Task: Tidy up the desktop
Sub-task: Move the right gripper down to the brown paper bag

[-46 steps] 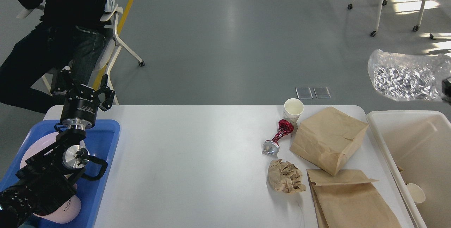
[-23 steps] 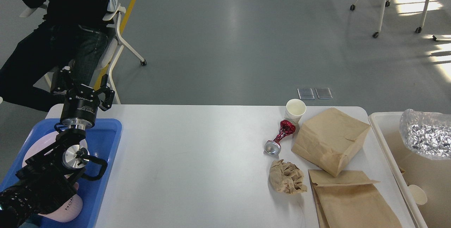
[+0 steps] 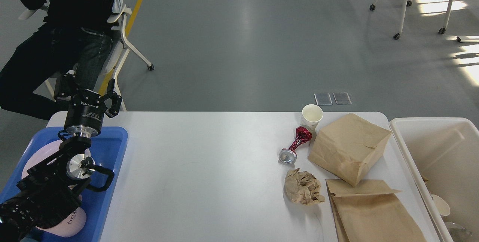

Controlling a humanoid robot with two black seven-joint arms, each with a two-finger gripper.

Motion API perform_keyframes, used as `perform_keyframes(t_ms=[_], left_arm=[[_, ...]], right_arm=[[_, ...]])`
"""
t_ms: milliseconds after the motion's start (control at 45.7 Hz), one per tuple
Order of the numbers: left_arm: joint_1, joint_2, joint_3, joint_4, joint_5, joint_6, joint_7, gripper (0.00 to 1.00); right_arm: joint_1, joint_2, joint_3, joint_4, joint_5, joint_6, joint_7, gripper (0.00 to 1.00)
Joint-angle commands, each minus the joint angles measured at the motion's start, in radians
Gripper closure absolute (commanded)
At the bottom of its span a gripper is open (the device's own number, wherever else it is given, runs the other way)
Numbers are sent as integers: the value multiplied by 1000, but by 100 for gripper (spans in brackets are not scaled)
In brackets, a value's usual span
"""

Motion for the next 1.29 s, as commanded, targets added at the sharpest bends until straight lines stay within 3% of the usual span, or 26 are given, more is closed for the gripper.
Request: perform_keyframes(t_ms=[0,197,307,460,854,1029,1270], left_arm=[[0,0,0,0,0,1,0,3],[0,0,0,0,0,-1,0,3],[0,0,0,0,0,-1,0,3],[0,0,0,0,0,1,-1,3],[0,0,0,0,0,-1,0,3],[0,0,0,0,0,-1,-1,3],[0,0,0,0,0,-1,0,3]], right_arm=[[179,24,-135,36,0,46,0,0],[470,118,-323,109,0,235,0,0],[605,184,-394,158,3,414,-3,0],[831,230,-488,339,14,647,-3,0],[1271,251,-685,760,14,721,-3,0],[1184,244,-675,743,3,703,-3,0],[726,256,-537,406,15,658,-3,0]])
